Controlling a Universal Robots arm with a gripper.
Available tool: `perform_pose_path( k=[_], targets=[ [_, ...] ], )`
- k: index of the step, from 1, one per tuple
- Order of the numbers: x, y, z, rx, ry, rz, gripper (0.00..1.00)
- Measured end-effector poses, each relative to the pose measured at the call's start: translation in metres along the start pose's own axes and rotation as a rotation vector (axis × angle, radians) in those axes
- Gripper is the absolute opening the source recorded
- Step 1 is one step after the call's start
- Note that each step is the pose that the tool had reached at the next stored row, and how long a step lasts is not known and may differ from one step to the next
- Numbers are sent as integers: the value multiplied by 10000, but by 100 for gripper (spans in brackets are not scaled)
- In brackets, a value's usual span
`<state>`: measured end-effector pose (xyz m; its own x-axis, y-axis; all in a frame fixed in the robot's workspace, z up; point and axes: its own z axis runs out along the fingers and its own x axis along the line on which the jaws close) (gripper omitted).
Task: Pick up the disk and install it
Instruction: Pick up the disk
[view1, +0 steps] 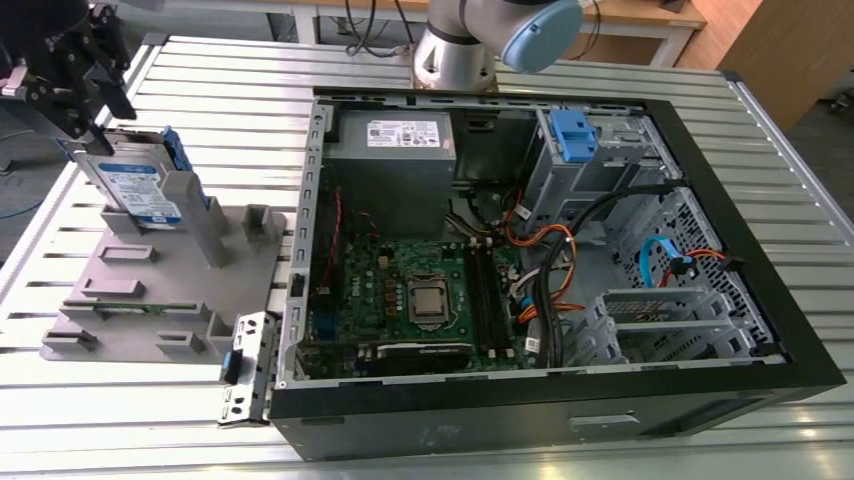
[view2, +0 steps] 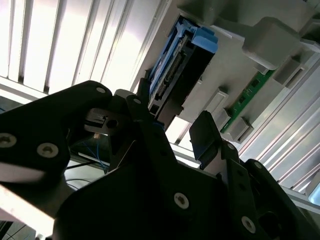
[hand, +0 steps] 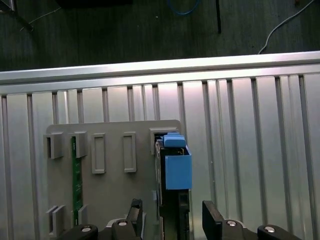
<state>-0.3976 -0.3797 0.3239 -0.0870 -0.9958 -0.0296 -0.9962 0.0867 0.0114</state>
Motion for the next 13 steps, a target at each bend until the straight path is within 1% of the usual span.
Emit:
perform_pose_path(
  k=[4,10,13],
  targets=[
    [2,2,58,-2,1,-87,59],
    [5,4,164,-6,2,-231,59],
    [6,4,202,-9,4,-299,59]
  ],
)
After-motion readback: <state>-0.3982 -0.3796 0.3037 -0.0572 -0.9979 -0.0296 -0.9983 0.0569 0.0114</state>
